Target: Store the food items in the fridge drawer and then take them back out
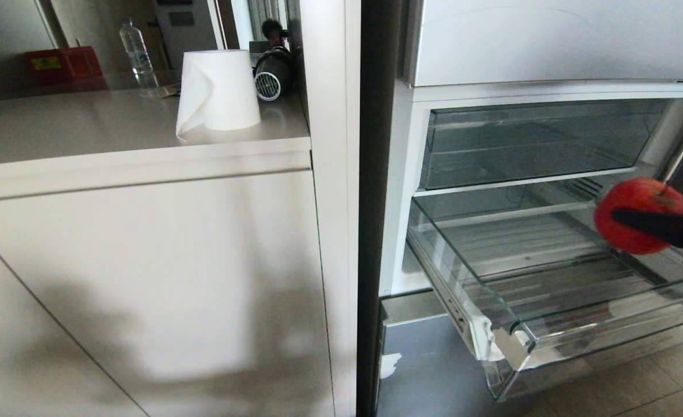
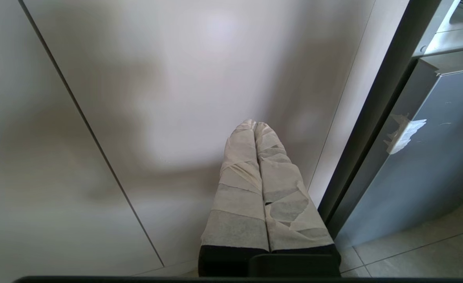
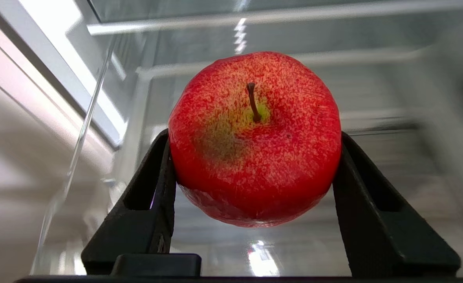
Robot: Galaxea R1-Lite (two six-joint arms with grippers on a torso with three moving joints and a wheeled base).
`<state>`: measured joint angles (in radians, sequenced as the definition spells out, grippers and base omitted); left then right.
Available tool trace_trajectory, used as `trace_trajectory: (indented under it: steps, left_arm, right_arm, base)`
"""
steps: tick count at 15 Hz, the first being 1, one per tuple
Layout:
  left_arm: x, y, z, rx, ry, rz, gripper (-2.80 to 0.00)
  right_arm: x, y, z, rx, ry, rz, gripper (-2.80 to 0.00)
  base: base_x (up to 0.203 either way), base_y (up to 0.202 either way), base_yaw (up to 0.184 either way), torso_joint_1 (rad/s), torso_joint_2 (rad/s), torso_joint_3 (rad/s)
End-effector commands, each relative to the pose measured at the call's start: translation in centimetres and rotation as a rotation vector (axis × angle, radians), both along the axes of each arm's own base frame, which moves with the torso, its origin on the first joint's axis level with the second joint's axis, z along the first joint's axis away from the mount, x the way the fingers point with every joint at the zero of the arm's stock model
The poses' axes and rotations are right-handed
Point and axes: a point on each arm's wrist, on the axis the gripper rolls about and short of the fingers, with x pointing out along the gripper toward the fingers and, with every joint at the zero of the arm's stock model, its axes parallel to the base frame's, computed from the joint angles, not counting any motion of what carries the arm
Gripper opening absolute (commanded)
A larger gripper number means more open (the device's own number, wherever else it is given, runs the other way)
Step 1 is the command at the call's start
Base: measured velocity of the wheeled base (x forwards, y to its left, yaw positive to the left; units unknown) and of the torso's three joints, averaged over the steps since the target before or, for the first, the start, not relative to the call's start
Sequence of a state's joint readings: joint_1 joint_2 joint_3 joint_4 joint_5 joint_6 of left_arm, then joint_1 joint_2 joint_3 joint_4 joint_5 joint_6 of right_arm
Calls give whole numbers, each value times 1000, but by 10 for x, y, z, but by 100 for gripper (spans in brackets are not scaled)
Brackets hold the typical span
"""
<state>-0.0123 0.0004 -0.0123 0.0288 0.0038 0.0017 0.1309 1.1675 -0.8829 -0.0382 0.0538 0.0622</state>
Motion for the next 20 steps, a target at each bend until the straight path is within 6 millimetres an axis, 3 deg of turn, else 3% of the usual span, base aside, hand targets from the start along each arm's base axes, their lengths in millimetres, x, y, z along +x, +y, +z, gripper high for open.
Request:
trace_trajectory:
  steps: [1,4,8,15,17,20]
  left_arm:
    - [0,0,0,0,0,1,-280]
    - [0,0,0,0,0,1,-280]
    - [0,0,0,0,0,-1,-280]
    - [0,0,0,0,0,1,-280]
    - [0,0,0,0,0,-1,-280]
    - [0,0,0,0,0,0,-280]
  right_arm:
    - [63,18,-26,11,170,33,-280]
    - [101,38,-43,69,264,52,-280]
    - [133,47,-71,63,310,43,-280]
    - [160,49,-84,6,254,-63,-280]
    - [173,49,-97,-90,242,-117,-280]
    - [183,51,-105,-101,215,-132,-280]
  base:
    - [0,0,0,0,0,0]
    - [0,0,0,0,0,0]
    - [0,0,0,0,0,0]
    - [0,0,0,0,0,0]
    - [0,0,0,0,0,0]
    - [0,0,0,0,0,0]
